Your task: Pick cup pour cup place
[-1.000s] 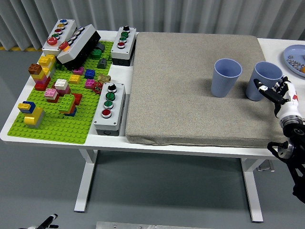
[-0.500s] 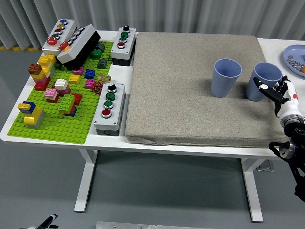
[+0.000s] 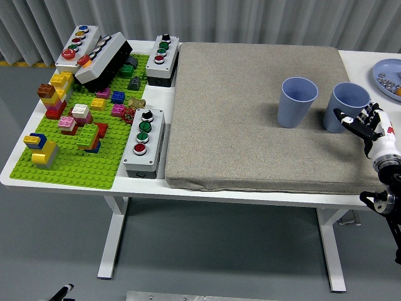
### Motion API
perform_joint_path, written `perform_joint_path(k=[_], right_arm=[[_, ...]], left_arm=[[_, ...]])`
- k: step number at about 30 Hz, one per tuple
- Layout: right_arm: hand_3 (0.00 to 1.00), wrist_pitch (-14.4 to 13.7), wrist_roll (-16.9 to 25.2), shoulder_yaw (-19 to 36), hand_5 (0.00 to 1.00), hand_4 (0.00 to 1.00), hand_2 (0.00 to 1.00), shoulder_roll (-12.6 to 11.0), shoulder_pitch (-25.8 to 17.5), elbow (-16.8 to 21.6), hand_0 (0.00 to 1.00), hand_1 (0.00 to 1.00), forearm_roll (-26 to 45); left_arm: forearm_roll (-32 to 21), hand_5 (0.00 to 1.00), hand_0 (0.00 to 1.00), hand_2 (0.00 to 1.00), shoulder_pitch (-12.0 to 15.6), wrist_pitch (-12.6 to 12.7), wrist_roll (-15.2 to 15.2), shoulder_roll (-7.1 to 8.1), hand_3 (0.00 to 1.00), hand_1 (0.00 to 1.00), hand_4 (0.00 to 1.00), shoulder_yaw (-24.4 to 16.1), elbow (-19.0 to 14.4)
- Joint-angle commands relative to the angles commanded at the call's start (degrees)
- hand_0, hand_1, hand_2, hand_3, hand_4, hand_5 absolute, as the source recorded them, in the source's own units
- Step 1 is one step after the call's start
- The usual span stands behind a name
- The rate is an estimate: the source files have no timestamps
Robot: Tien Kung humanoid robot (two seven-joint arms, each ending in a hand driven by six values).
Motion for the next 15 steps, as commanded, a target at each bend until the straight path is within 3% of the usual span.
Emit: perform_joint_path(k=[15], right_arm=[[0.946,0.6,-3.1,2.5,0.422,0.876,0.965,-3.7,-8.3,11.2,0.951,0.893,-5.0]], left_arm=[[0.5,0.998,0.842,0.887,0.7,-0.1,0.2,0.16,0.785,0.829,0.644,-1.0,0.0]])
